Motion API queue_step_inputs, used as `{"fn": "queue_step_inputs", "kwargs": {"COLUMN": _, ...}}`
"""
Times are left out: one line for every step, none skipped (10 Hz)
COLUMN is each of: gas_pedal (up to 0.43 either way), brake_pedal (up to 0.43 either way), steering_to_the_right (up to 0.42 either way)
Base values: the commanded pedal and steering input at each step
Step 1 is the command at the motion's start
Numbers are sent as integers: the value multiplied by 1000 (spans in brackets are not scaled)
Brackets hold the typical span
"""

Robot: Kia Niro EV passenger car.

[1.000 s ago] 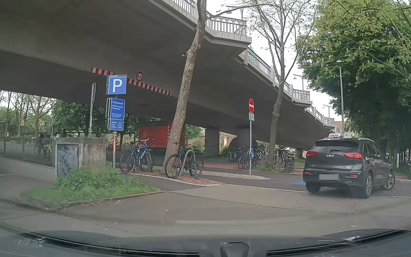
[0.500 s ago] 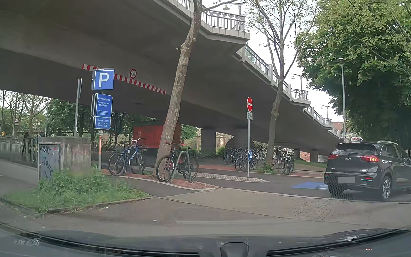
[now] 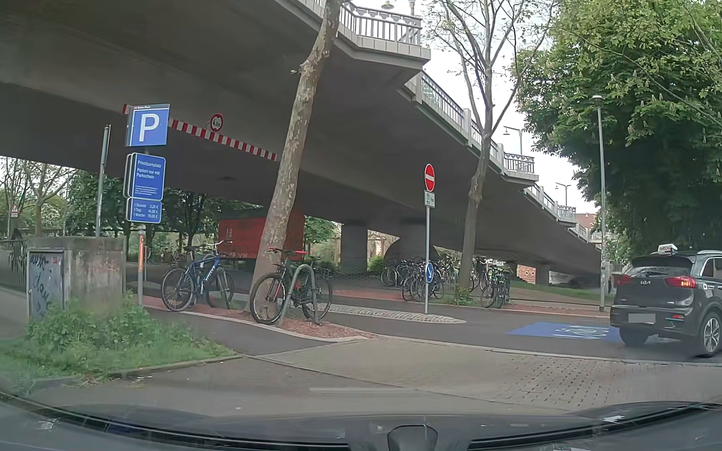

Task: Follow the waypoints while adhering to traffic rules and regulations

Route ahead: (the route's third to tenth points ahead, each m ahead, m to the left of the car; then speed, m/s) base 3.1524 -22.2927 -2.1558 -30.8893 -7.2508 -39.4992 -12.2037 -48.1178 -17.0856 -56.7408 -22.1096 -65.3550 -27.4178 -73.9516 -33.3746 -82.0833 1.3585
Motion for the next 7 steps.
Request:
{"fn": "queue_step_inputs", "kwargs": {"gas_pedal": 0, "brake_pedal": 0, "steering_to_the_right": 176}}
{"fn": "queue_step_inputs", "kwargs": {"gas_pedal": 0, "brake_pedal": 0, "steering_to_the_right": 176}}
{"fn": "queue_step_inputs", "kwargs": {"gas_pedal": 0, "brake_pedal": 0, "steering_to_the_right": 178}}
{"fn": "queue_step_inputs", "kwargs": {"gas_pedal": 0, "brake_pedal": 0, "steering_to_the_right": 183}}
{"fn": "queue_step_inputs", "kwargs": {"gas_pedal": 0, "brake_pedal": 0, "steering_to_the_right": 189}}
{"fn": "queue_step_inputs", "kwargs": {"gas_pedal": 0, "brake_pedal": 0, "steering_to_the_right": 194}}
{"fn": "queue_step_inputs", "kwargs": {"gas_pedal": 0, "brake_pedal": 0, "steering_to_the_right": 196}}
